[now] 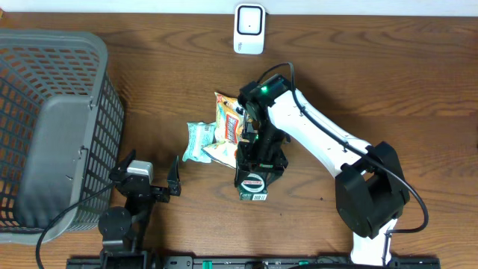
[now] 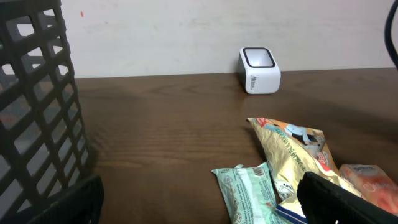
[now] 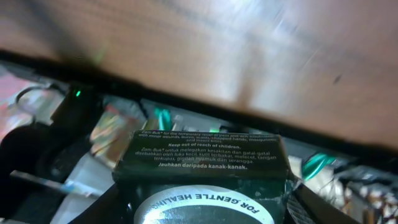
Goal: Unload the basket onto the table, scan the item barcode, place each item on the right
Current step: 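Lift the green tin and present it to the white scanner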
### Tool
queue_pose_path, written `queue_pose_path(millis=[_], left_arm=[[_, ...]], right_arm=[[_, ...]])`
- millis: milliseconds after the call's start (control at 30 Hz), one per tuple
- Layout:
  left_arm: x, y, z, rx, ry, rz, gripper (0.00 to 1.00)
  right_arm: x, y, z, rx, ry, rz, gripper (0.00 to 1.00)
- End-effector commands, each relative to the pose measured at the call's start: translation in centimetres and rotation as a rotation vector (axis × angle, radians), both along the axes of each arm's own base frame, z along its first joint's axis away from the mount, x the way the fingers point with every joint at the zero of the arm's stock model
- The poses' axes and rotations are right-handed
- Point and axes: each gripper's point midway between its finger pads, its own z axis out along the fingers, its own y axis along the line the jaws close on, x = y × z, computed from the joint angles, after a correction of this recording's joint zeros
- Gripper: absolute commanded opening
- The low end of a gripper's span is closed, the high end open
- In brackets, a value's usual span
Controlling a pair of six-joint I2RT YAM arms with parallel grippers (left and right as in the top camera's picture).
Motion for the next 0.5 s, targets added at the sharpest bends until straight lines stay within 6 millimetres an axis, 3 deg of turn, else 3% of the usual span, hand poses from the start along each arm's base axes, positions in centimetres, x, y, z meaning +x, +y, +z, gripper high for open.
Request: queue_pose_path(millis=[0, 233, 467], left_arm=[[-0.1, 0.0, -1.6, -0.007, 0.049, 0.0, 0.98], [-0.1, 0.0, -1.6, -0.007, 0.049, 0.0, 0.98], [-0.1, 0.0, -1.6, -0.007, 0.049, 0.0, 0.98]], right_arm=[[-0.2, 0.8, 1.5, 0.046, 0.067, -0.069, 0.49], [-0.4, 0.2, 1.8, 0.025, 0.094, -0.082, 0.48], [1.8, -0.2, 1.1, 0.053, 0.027, -0.11, 0.46]])
